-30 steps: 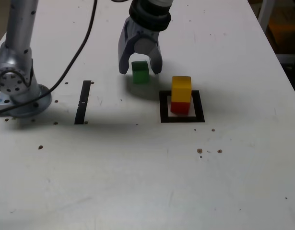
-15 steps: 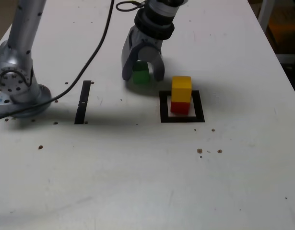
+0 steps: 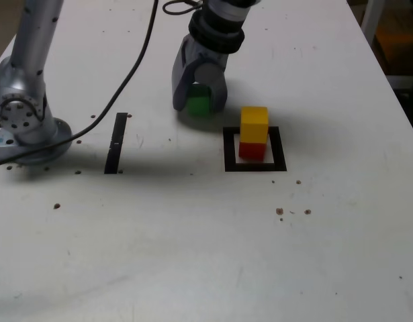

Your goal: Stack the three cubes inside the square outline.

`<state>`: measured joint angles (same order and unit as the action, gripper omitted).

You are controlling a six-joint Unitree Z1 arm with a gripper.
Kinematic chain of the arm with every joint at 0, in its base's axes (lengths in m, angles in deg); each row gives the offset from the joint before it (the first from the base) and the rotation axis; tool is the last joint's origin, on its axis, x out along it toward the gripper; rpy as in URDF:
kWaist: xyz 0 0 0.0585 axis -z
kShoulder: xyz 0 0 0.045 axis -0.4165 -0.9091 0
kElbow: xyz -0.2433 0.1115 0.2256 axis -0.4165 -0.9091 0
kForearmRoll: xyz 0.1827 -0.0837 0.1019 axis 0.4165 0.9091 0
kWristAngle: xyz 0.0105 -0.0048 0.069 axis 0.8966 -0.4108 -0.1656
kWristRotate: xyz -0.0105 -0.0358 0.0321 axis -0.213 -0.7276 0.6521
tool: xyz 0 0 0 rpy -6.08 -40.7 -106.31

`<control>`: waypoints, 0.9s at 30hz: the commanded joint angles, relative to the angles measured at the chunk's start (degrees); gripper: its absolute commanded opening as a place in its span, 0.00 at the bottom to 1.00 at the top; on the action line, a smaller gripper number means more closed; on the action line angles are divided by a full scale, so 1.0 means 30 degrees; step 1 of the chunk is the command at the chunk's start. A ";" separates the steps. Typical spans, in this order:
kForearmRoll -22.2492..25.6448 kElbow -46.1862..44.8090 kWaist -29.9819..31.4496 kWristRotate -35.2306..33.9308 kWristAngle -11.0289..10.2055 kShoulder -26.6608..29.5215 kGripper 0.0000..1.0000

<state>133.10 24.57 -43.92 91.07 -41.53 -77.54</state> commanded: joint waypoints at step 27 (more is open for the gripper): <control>0.8920 1.0280 0.4998 -0.3226 0.0148 0.1679 0.38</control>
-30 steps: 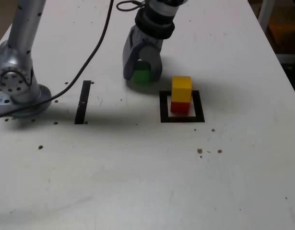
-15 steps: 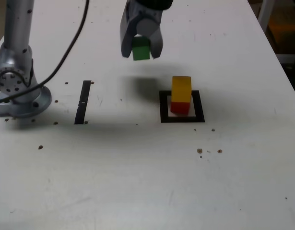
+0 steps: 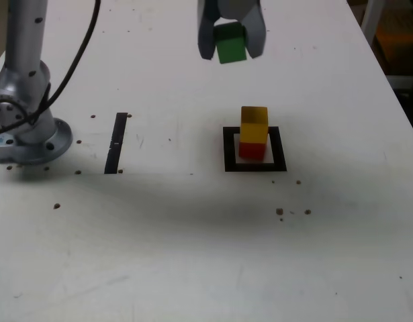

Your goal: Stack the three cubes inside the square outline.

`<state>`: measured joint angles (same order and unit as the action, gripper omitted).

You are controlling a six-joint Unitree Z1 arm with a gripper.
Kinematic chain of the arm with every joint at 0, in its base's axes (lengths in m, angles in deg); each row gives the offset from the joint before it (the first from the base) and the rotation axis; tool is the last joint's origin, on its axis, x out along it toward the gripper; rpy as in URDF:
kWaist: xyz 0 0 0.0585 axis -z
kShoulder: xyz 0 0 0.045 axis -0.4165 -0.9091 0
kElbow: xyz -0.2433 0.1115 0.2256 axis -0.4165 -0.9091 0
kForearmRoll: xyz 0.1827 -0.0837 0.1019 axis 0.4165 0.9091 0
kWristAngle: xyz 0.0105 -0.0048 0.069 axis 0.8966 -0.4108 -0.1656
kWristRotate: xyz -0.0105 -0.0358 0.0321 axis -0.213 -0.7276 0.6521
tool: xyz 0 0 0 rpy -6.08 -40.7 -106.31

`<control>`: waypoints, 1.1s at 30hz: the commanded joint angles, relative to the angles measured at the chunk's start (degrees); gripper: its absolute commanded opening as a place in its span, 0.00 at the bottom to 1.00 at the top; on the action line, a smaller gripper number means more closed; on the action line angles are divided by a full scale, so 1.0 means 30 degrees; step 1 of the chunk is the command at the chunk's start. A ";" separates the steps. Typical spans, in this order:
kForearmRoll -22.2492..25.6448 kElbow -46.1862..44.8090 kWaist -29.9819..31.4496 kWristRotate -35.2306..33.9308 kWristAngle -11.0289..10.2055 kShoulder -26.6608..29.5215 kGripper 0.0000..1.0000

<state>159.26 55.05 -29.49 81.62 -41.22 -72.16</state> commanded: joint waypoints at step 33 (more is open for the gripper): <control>-0.0189 0.1017 0.2708 -0.1378 0.0792 -0.3098 0.39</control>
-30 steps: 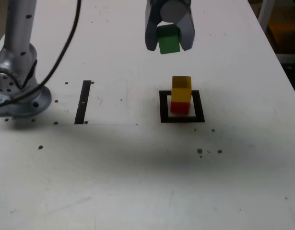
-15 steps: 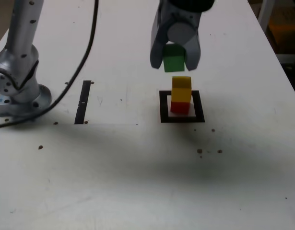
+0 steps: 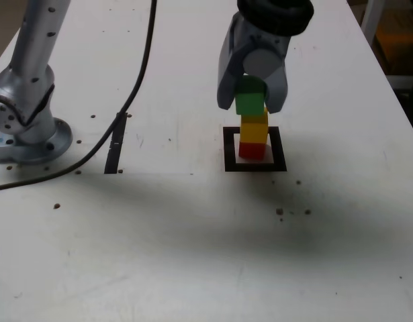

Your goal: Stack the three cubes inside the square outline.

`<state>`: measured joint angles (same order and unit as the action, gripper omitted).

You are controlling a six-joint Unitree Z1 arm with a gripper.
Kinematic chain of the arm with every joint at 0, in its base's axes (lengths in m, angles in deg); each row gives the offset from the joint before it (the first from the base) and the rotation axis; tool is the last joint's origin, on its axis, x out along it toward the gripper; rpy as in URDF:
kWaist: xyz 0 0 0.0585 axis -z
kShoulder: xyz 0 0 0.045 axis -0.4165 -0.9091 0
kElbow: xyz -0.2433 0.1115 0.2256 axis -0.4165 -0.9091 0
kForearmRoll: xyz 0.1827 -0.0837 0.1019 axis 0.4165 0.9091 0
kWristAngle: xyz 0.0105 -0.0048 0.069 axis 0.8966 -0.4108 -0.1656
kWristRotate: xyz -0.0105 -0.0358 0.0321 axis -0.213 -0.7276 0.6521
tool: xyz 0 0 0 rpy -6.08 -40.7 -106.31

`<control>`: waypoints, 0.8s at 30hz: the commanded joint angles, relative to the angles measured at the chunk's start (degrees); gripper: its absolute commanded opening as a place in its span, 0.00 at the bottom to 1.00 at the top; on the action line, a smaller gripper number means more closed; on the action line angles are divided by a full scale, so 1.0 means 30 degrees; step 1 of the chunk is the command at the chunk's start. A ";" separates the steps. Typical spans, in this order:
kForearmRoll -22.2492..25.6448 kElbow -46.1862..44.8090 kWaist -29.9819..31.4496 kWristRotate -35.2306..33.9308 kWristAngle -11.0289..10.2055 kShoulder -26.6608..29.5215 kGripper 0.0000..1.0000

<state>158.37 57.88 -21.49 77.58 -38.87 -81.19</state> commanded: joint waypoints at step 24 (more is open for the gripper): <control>-0.0238 -0.0078 -0.0075 0.0147 -0.0157 -0.0750 0.59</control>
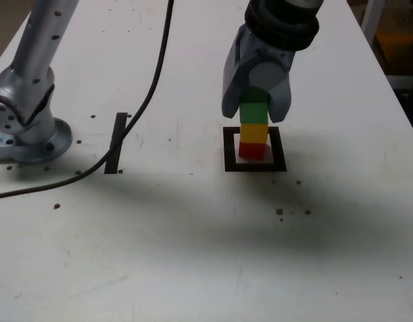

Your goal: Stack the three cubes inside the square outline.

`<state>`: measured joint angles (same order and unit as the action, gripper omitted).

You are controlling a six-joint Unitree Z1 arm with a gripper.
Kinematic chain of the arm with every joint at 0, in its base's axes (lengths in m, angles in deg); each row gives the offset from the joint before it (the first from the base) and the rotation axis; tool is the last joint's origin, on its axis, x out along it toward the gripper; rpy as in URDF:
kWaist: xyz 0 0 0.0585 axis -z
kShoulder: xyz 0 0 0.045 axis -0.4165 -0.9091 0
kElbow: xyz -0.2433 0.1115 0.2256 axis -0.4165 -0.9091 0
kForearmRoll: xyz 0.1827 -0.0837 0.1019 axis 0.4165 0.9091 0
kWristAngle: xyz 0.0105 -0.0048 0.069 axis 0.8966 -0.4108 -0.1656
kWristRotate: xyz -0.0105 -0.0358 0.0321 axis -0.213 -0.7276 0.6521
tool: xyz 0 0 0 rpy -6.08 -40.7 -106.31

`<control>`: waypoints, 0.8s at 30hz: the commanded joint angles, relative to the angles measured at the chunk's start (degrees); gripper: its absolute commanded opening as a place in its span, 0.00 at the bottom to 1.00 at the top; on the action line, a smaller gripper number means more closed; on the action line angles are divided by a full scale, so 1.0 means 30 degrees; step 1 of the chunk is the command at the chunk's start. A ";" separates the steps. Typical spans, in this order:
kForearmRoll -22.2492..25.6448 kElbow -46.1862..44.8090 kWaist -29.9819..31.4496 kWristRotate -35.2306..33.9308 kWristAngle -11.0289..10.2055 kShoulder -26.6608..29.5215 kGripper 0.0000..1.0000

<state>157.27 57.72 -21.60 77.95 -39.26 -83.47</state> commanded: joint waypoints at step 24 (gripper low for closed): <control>0.0854 -0.0008 -0.0127 -0.0190 -0.1786 0.3239 0.68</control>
<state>159.01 57.78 -21.70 77.56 -43.88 -75.26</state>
